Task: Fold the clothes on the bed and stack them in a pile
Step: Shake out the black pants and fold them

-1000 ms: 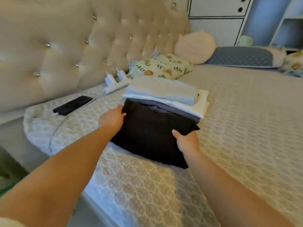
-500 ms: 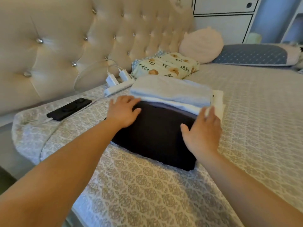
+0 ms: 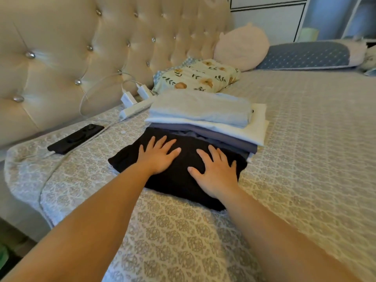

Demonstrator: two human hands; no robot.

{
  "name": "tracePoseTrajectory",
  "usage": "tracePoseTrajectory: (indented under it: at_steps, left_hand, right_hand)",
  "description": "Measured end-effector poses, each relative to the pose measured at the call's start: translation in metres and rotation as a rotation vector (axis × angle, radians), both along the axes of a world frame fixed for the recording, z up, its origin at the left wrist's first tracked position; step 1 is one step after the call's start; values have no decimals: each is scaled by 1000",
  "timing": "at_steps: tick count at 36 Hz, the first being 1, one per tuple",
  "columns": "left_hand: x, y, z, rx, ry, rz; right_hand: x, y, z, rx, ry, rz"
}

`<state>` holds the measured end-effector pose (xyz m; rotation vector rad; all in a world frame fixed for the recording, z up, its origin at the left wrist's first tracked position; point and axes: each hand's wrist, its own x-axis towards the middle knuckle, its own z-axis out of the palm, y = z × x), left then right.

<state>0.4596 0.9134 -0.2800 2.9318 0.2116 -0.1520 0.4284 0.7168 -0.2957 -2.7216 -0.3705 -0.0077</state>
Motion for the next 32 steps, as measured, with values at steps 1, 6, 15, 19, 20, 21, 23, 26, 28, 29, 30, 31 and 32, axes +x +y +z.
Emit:
tracePoseTrajectory:
  at_steps: [1,6,15,19,20,21,23,26,28,29,30,31,32]
  left_hand:
    - [-6,-8,2,-29,2,42]
    - [-64,-83,8,-51,-53,110]
    - [-202,-297,-19,-40,-89,-438]
    - [-241,-402,-10,-134,-41,-558]
    - [-253,-429,-8,-141,-41,-601]
    - [-265,-453,-6,-150,-44,-643]
    - [-287,-498,-5,-171,-51,-713]
    - [-317,-558,-4,-196,-66,-798]
    - [-336,-593,-5,-226,-61,-832]
    - [-344,-608,-6,-234,-63,-847]
    - [-351,-623,-7,-237,-69,-864]
    - [-358,-637,-7,-239,-73,-883]
    - [-363,-650,-7,-245,-79,-903]
  right_hand:
    - [-9,-8,0,61,-30,12]
    - [-80,-60,4,201,-127,-54]
    - [-226,-227,2,49,-239,-221]
    - [-282,-320,7,-29,-219,-406]
    - [-296,-343,7,-46,-212,-443]
    - [-310,-364,8,-62,-206,-482]
    - [-336,-401,7,-97,-191,-570]
    - [-369,-446,6,-91,-200,-687]
    - [-389,-471,7,-82,-221,-750]
    - [-399,-483,8,-81,-235,-780]
    - [-409,-496,10,-82,-254,-811]
    - [-418,-508,11,-87,-280,-840]
    - [-427,-522,12,-103,-311,-871]
